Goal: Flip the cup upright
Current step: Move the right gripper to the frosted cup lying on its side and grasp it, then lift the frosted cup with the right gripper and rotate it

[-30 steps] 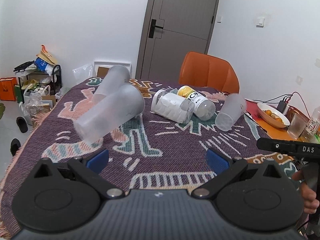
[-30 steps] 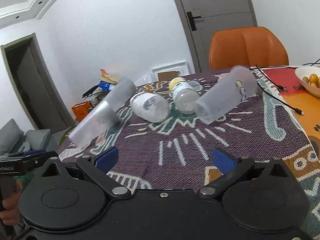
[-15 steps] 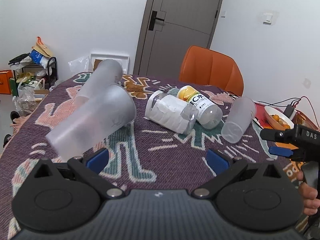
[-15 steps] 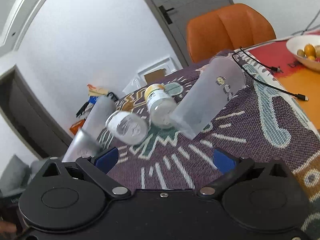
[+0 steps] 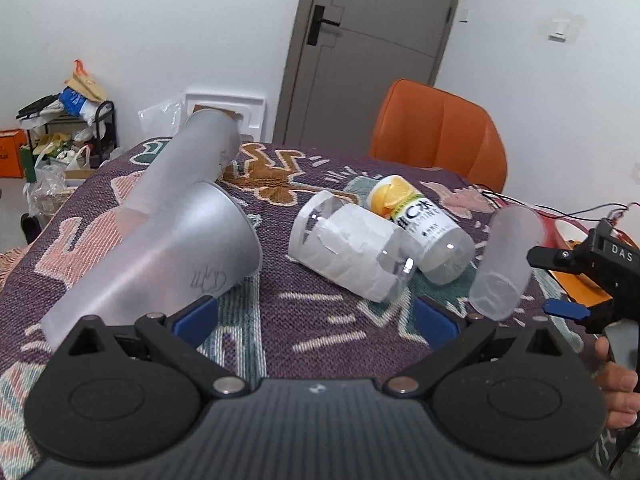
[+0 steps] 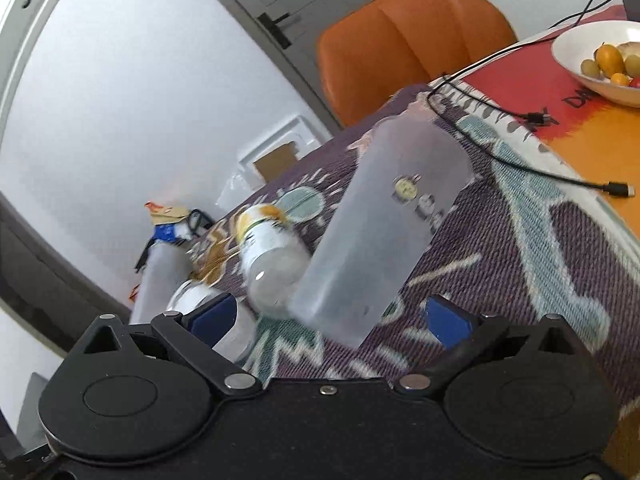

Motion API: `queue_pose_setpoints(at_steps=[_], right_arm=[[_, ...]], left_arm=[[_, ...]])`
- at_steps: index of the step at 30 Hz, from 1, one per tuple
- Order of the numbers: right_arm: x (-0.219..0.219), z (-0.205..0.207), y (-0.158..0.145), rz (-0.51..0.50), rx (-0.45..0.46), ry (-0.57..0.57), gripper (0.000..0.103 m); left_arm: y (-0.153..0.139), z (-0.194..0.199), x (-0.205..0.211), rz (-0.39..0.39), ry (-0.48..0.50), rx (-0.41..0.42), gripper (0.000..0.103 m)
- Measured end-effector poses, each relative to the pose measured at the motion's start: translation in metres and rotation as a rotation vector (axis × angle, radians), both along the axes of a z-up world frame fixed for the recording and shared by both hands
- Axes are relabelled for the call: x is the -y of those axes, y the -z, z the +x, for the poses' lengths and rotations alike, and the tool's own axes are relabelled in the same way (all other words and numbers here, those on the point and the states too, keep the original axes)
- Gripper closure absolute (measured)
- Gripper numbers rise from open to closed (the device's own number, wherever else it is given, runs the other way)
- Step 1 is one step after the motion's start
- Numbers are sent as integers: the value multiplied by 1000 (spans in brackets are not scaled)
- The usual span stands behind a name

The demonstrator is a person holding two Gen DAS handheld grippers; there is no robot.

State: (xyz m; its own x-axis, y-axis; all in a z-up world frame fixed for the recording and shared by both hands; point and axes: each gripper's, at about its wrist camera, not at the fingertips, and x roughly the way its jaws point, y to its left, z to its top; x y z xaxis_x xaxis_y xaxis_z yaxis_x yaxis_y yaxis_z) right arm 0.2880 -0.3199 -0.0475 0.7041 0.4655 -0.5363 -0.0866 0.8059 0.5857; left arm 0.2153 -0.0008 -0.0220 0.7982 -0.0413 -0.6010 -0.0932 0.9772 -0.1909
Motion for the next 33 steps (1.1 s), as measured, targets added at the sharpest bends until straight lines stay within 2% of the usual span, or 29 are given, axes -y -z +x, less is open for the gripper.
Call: queue_pose_setpoints(at_steps=[5, 8, 12, 17, 19, 20, 21, 26, 33], right_arm=[[3, 22, 7, 49, -46, 25, 0], [2, 35, 12, 45, -64, 43, 0], [5, 50, 24, 100, -127, 71, 0], [15, 63, 32, 192, -143, 122, 1], [17, 68, 33, 202, -155, 136, 12], [17, 69, 34, 198, -164, 149, 26], [19, 70, 36, 203, -175, 157, 34], [32, 58, 41, 289, -194, 161, 36], [38, 17, 25, 320, -130, 140, 37]], left_arm=[[2, 18, -1, -9, -21, -15, 0], [3, 25, -1, -12, -30, -21, 0], [3, 29, 0, -13, -28, -24, 0], [5, 30, 3, -8, -24, -28, 0], [5, 28, 5, -9, -23, -26, 0], [5, 28, 5, -13, -23, -26, 0], [5, 26, 6, -16, -22, -24, 0], [2, 14, 9, -15, -15, -13, 0], [-8, -9, 11, -20, -11, 17, 0]])
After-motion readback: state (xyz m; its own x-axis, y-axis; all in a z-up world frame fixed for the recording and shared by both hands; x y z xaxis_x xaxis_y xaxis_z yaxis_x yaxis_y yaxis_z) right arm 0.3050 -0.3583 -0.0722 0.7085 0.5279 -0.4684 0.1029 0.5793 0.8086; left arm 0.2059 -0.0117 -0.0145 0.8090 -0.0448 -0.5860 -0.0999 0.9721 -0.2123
